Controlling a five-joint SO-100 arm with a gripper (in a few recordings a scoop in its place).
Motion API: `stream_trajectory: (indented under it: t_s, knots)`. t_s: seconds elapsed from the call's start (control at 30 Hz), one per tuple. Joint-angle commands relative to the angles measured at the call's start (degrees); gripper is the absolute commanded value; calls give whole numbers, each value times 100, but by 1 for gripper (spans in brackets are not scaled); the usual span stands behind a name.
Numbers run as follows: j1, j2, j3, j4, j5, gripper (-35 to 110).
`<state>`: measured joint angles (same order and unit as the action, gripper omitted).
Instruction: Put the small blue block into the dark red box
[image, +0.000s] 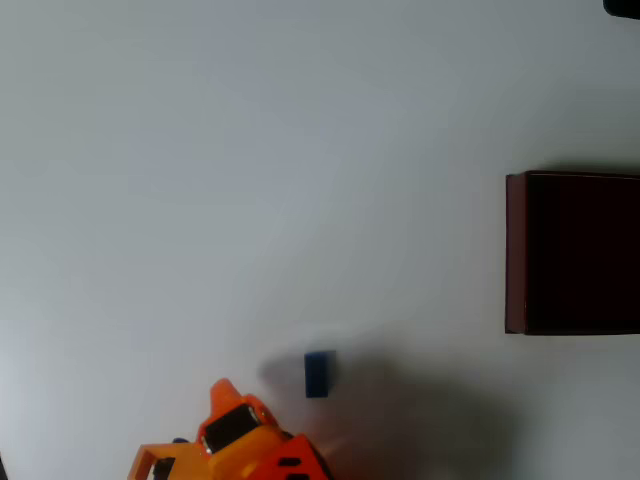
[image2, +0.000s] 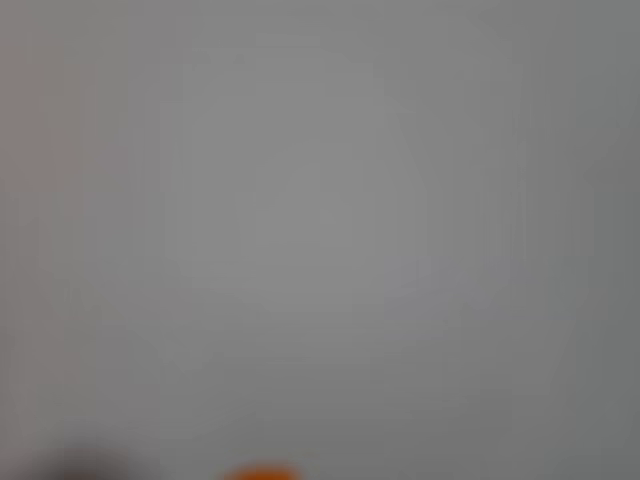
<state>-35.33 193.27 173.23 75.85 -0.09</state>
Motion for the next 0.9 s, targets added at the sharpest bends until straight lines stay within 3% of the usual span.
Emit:
stream_trajectory:
  t_s: [0.0,0.57,0.77,0.87]
  knots:
    - [-88,97,-44,44,44,0]
    - [-114,97,-44,26,79,0]
    - [-466,193,-211,-703,527,0]
    - [-404,141,-782,-527,1160,0]
